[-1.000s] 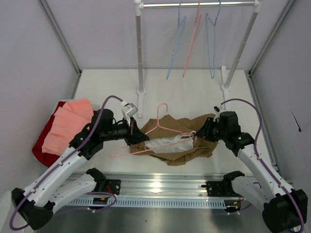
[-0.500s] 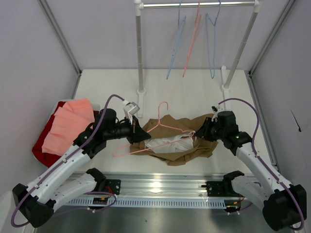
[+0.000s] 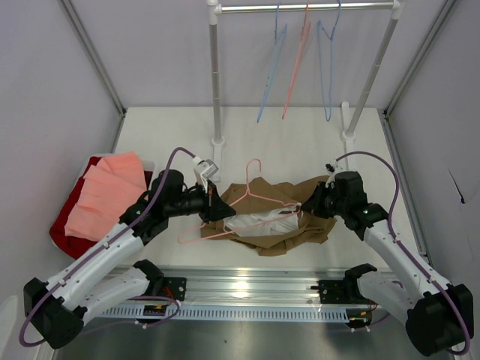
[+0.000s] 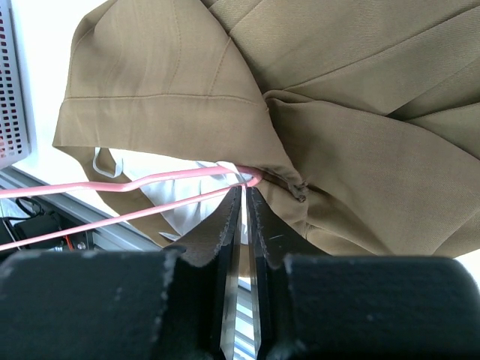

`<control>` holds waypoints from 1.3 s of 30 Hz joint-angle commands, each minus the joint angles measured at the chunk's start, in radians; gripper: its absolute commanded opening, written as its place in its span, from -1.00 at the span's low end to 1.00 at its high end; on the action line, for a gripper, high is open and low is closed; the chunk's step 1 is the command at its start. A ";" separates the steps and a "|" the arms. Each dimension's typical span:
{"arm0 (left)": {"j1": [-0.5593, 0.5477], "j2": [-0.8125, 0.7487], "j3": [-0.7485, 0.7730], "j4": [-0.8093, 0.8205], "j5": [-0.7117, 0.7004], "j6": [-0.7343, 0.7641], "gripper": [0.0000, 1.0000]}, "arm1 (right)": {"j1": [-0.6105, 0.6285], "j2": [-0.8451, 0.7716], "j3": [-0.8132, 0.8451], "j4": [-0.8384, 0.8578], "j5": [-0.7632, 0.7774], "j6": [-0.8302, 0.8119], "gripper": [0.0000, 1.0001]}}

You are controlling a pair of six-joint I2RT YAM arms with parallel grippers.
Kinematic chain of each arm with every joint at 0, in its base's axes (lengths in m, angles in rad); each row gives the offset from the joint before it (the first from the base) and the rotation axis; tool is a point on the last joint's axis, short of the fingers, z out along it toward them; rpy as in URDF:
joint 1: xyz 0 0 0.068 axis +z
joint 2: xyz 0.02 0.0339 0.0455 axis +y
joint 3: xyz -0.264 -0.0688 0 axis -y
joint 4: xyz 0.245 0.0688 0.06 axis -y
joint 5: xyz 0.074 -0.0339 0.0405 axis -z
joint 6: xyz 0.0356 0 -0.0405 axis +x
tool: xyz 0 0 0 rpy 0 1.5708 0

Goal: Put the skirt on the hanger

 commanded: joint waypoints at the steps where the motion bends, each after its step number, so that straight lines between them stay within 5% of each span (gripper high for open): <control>1: -0.010 0.008 -0.014 0.101 0.028 -0.041 -1.00 | 0.007 -0.017 0.015 0.023 0.005 -0.008 -0.76; 22: -0.065 0.108 -0.109 0.393 0.053 -0.190 -1.00 | 0.014 -0.037 0.017 -0.003 0.016 -0.011 -0.78; 39: -0.168 0.353 -0.080 0.558 -0.033 -0.242 -1.00 | 0.016 -0.060 0.009 -0.046 0.043 -0.020 -0.78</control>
